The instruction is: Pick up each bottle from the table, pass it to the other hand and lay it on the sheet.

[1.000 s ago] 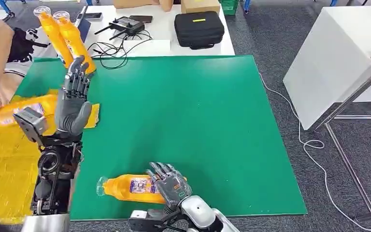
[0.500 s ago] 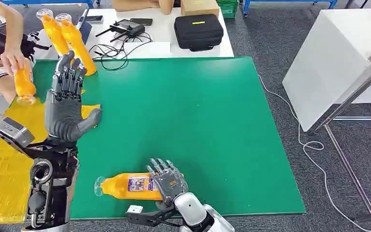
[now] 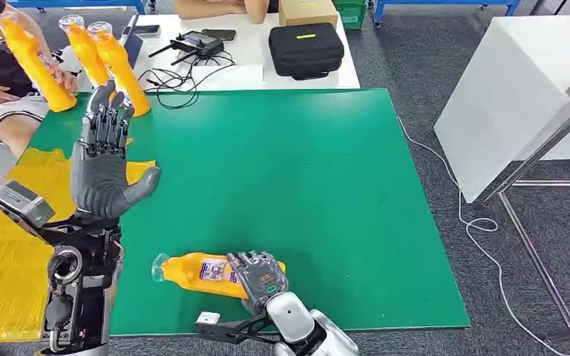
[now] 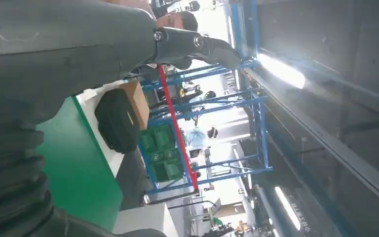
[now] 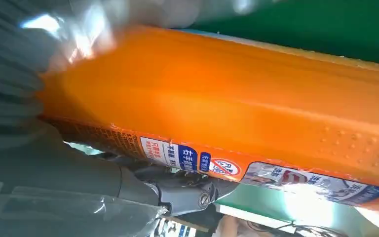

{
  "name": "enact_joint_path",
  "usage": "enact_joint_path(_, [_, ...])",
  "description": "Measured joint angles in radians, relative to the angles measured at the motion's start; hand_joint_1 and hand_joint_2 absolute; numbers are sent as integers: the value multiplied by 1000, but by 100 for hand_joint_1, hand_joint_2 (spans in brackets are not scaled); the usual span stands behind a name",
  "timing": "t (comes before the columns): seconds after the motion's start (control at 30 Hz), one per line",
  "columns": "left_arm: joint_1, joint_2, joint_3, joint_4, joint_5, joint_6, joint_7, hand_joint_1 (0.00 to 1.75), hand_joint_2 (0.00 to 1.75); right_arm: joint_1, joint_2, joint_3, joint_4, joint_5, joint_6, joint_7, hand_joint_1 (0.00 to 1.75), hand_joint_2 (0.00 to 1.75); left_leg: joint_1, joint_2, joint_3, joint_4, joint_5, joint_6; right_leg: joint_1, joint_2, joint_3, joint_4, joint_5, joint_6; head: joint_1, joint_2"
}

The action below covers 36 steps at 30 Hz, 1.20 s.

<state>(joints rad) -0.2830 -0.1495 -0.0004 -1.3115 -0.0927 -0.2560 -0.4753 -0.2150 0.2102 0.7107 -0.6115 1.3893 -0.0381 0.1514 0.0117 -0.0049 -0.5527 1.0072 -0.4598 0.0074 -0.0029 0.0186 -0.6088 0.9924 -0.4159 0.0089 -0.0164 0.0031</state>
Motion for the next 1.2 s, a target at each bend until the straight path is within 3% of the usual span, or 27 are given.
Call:
enact_joint_path(0.17, [2,0,0,0,1,3,4,0,175,0,2,-11,3,-3,-15,-11,175,175,0,0,0,0,0,0,0,0,0,0,0,0,0,0])
enact_joint_path(0.37, [25,0,-1,-5,11,-2,4,0,175,2,3,-86,0,-58,-158,-35,175,175,0,0,-1,0,0,0,0,0,-1,0,0,0,0,0])
enact_joint_path(0.6, [81,-6,-5,-63,20,-16,10,0,175,59,0,-290,-199,-284,-455,-220,175,175,0,-1,-6,0,0,1,0,0,-5,0,0,1,0,0])
enact_joint_path(0.77, [90,-6,-21,-64,20,-18,10,0,175,88,0,-406,-358,-503,-565,-378,175,175,0,0,-8,0,-1,0,0,0,-9,0,0,1,0,0])
enact_joint_path(1.2, [89,-8,-113,-42,2,-35,18,0,175,140,27,-494,-574,-628,-656,-539,175,175,0,0,-10,0,0,0,0,0,-10,0,0,1,0,0])
